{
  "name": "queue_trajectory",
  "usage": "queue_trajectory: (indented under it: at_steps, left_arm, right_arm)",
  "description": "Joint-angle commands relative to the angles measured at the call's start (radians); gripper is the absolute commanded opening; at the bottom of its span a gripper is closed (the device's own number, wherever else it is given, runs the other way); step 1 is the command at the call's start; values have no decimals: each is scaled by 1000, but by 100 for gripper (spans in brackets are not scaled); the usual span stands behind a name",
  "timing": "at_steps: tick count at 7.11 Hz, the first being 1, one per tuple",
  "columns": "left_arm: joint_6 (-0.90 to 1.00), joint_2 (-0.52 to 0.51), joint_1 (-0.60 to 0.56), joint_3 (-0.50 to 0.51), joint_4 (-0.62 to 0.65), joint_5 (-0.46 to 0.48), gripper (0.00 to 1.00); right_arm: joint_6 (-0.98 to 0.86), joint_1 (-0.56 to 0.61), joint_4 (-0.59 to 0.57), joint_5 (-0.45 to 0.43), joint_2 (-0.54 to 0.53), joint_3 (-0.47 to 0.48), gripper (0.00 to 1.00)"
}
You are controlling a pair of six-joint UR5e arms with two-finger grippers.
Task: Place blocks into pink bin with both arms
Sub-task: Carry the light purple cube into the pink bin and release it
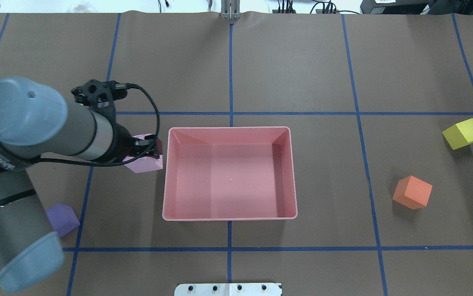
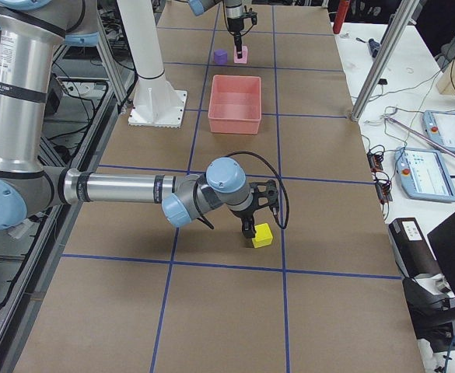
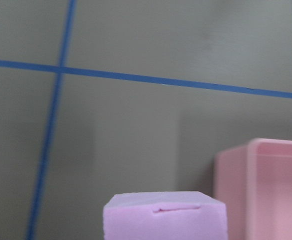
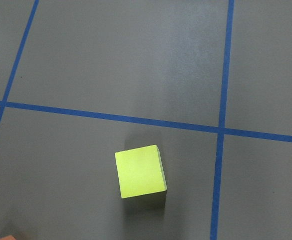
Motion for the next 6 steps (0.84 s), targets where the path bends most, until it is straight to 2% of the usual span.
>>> queue_trajectory:
  at_steps: [1, 2, 3, 4, 6]
  left_arm:
    - [-60, -191, 156, 62, 119, 134, 0]
    - [-73, -230, 179, 110, 119, 151, 7]
    - [-71, -235, 187, 127, 119, 191, 97]
    - [-67, -232, 190, 126, 119, 241, 100]
    - [168, -191, 129, 75, 122, 237, 100]
  right_arm:
    - [149, -66, 49, -37, -4, 25, 100]
    - [227, -109, 49, -67, -11, 52, 100]
    - [308, -151, 49, -84, -11, 83, 99]
    - [408, -213, 49, -125, -26, 132, 99]
    - [617, -365, 49, -265, -84, 239, 98]
